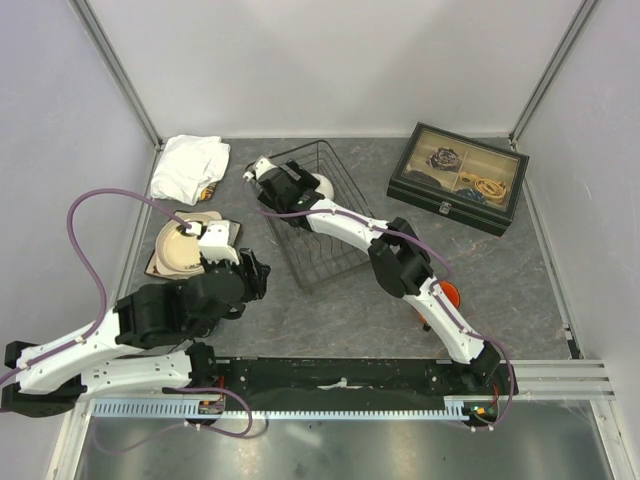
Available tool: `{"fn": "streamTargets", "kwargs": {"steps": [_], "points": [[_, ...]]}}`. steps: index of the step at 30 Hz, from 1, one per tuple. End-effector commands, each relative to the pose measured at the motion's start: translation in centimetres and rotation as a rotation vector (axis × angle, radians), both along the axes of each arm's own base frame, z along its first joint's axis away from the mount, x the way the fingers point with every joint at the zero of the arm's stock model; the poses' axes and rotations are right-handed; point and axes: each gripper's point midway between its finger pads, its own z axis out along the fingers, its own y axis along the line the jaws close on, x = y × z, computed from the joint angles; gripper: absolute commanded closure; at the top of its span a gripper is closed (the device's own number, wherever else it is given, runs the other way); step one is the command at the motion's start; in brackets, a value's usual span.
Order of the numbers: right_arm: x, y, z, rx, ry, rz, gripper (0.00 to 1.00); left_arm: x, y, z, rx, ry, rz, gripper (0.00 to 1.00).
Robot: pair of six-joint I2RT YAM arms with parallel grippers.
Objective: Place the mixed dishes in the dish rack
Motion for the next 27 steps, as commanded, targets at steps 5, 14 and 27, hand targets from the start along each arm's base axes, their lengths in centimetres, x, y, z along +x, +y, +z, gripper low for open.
{"fn": "streamTargets", "kwargs": {"steps": [5,14,27], "points": [[-0.5,1.1,4.9,0.082,-0.059,0.017,0.02,0.1,0.1,-0.2,-0.037,0.006,0.034,0.42],[-1.9,0.4,10.7,0.285,-0.065,0.001,0.02,0.0,0.3,0.6,-0.057,0.005,0.031,0.42],[-10.5,-14.7,18.1,0.79,0.004,-0.332,0.02,0.2,-3.2,1.7,0.043,0.007,-0.094,0.37]]}}
